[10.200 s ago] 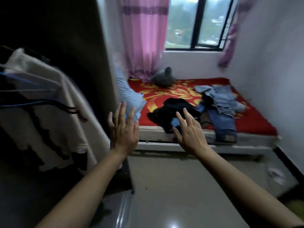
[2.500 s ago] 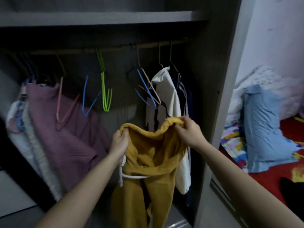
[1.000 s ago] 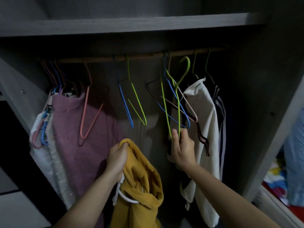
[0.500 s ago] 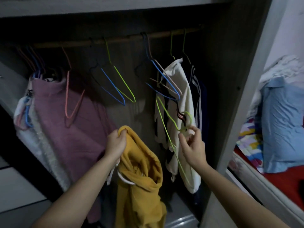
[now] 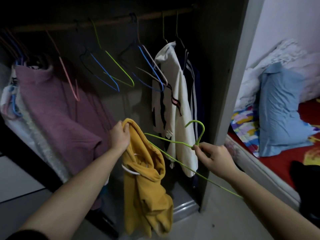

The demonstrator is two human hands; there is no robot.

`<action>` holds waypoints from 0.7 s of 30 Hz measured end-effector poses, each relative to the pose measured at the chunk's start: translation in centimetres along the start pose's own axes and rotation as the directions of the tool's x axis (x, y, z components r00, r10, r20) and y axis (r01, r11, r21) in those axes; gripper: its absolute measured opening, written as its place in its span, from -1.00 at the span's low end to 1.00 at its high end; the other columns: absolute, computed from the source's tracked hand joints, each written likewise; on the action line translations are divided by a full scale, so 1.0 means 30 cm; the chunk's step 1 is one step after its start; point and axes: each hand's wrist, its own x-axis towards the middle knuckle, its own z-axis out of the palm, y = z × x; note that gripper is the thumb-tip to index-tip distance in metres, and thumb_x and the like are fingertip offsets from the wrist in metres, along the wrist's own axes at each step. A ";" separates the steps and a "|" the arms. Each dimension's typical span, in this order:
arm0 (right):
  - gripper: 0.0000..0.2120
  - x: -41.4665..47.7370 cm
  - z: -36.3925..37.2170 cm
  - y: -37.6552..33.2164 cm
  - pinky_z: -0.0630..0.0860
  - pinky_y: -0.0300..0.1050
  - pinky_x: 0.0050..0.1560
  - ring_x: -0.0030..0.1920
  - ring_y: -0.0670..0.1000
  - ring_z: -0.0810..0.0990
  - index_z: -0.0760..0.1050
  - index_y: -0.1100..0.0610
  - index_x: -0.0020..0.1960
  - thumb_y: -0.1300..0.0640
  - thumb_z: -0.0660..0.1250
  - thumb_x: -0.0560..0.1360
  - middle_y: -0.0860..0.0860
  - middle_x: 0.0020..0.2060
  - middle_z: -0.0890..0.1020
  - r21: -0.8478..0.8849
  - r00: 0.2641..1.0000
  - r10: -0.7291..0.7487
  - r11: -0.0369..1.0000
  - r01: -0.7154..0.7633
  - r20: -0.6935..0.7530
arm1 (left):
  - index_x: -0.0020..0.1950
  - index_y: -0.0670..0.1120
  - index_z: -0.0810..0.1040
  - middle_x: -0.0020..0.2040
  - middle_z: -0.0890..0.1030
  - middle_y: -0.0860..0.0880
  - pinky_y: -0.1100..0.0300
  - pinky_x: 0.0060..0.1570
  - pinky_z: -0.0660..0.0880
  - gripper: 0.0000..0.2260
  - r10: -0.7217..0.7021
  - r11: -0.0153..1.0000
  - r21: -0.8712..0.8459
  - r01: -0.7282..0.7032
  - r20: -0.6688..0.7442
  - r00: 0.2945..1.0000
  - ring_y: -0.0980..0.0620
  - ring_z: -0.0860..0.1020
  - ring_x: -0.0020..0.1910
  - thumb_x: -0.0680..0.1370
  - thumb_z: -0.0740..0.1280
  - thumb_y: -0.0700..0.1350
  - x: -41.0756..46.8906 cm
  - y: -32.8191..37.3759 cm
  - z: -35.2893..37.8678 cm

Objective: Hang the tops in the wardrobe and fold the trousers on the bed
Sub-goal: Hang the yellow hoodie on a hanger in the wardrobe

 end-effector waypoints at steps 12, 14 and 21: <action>-0.66 -0.024 0.082 -0.065 0.30 -0.22 -0.41 -0.52 -0.13 0.36 0.50 -0.03 -0.26 -0.11 0.20 0.63 -0.16 -0.52 0.38 0.015 0.986 -0.164 0.986 0.164 0.028 | -0.18 -0.01 0.36 -0.37 0.46 0.07 0.14 -0.37 0.27 -0.81 0.257 0.966 -0.049 -0.254 0.099 0.961 -0.03 0.53 -0.34 0.62 0.24 -0.09 -0.074 0.062 0.004; -0.57 0.013 0.142 -0.086 0.33 -0.19 -0.38 -0.52 -0.14 0.37 0.39 -0.01 -0.33 -0.18 0.15 0.65 -0.13 -0.56 0.35 0.055 0.992 -0.046 0.998 0.040 0.117 | -0.21 0.02 0.35 -0.42 0.41 0.11 0.18 -0.44 0.25 -0.80 0.341 0.938 -0.101 -0.332 0.093 0.936 0.16 0.45 -0.43 0.61 0.26 -0.10 -0.085 0.103 -0.014; -0.58 0.056 0.180 -0.149 0.58 -0.11 0.07 -0.07 -0.13 0.62 0.67 -0.02 -0.05 -0.21 0.12 0.65 -0.12 -0.14 0.67 0.290 0.840 -0.003 0.939 -0.184 0.542 | -0.23 -0.09 0.43 -0.43 0.40 0.08 0.22 -0.39 0.27 -0.83 0.338 0.905 -0.253 -0.341 -0.059 0.939 0.18 0.38 -0.44 0.57 0.28 -0.19 -0.054 0.175 -0.117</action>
